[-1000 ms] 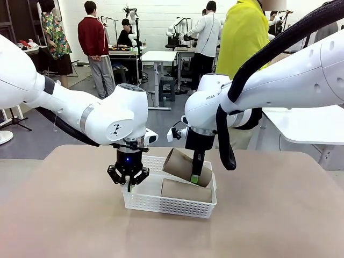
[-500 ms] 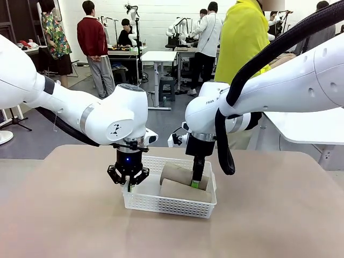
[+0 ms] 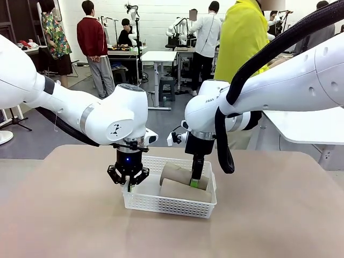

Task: Clean and organize the cups into the basket.
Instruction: Pick up the Reusable plastic cup from the right side of the table and stack it inside the Organizing basket in the center of the table.

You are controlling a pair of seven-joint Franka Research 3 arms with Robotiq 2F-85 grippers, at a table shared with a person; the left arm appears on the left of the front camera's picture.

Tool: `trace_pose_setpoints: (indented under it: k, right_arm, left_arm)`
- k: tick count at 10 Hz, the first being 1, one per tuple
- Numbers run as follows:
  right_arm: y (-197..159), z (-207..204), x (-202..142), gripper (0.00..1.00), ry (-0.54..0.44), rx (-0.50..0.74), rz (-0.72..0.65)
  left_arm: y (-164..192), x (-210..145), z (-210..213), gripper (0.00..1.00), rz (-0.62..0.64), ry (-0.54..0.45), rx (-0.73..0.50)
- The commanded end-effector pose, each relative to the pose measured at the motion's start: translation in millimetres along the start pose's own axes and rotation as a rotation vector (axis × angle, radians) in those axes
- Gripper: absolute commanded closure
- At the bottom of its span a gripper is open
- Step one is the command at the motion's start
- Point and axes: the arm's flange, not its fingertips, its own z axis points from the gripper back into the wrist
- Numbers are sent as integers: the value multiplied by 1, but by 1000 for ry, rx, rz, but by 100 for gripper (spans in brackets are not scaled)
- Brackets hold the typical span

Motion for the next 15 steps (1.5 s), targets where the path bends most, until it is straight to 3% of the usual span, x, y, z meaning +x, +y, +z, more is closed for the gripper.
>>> trace_pose_setpoints:
  k: [1, 3, 6, 7, 11, 15]
  right_arm:
    - [7, 16, -6, 0, -44, -18, 15]
    - [24, 75, -42, 0, -178, -82, 7]
    - [70, 143, -144, 0, -457, -109, 7]
    - [79, 148, -182, 0, -519, -103, 12]
    - [109, 117, -323, 0, -596, -157, 24]
    - [129, 106, -414, 0, -838, -213, -26]
  left_arm:
    - [2, -1, -4, 100, -8, 7, 9]
    - [2, -1, -4, 100, -8, 7, 9]
    - [2, -1, -4, 100, -8, 7, 9]
    - [2, -1, -4, 100, -8, 7, 9]
    - [2, -1, -4, 100, -8, 7, 9]
    - [2, -1, -4, 100, -8, 7, 9]
